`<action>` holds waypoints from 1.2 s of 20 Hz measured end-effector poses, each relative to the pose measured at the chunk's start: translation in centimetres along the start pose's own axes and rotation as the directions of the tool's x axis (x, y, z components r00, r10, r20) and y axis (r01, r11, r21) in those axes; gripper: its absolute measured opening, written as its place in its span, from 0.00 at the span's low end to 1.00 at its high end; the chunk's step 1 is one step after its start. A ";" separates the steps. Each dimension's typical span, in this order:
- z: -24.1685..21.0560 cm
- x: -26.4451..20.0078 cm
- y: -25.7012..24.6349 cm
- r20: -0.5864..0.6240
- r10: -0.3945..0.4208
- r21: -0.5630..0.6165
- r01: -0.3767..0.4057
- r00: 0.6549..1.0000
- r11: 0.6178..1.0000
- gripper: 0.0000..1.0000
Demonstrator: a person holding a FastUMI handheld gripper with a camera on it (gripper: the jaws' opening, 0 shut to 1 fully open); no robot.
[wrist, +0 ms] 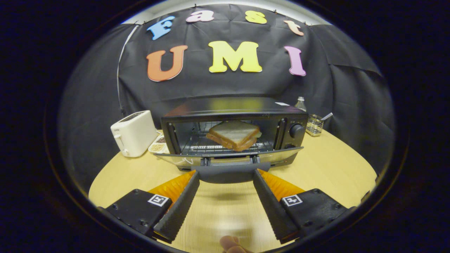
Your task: Open the toaster oven, put the food inside, and close the toaster oven door.
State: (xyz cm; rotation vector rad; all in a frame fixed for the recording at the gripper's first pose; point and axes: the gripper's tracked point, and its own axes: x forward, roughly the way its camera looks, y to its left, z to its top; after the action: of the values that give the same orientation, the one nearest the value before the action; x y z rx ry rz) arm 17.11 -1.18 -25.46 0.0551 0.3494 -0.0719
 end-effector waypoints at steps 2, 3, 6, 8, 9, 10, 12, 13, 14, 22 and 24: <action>1.6 0.4 -0.7 0.028 -0.012 -0.033 0.013 1.000 0.999 1.00; 2.3 0.1 -1.2 0.045 -0.025 -0.042 0.027 0.999 0.999 1.00; 3.5 0.1 -0.7 0.070 -0.007 -0.096 0.014 0.998 0.995 1.00; 4.1 -0.5 -1.0 0.089 -0.003 -0.104 0.012 0.996 0.995 1.00; 4.3 -1.0 -1.1 0.091 -0.005 -0.097 0.014 0.996 0.995 1.00; 4.4 -1.6 -1.3 0.091 -0.007 -0.093 0.015 0.996 0.996 1.00; 5.1 -3.3 -1.6 0.095 -0.015 -0.084 0.023 0.995 0.996 1.00; 5.7 -4.3 -1.7 0.105 -0.012 -0.073 0.019 0.994 0.997 1.00; 6.6 -5.4 -1.4 0.123 0.008 -0.065 0.000 0.992 0.998 1.00; 14.9 -17.7 -1.7 0.302 0.008 -0.025 -0.001 0.953 1.000 1.00; 16.2 -20.8 -1.8 0.320 -0.001 -0.039 0.014 0.947 0.999 1.00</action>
State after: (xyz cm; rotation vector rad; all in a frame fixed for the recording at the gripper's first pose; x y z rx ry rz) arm 2.96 -2.74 -3.21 0.0008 0.0253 -0.0797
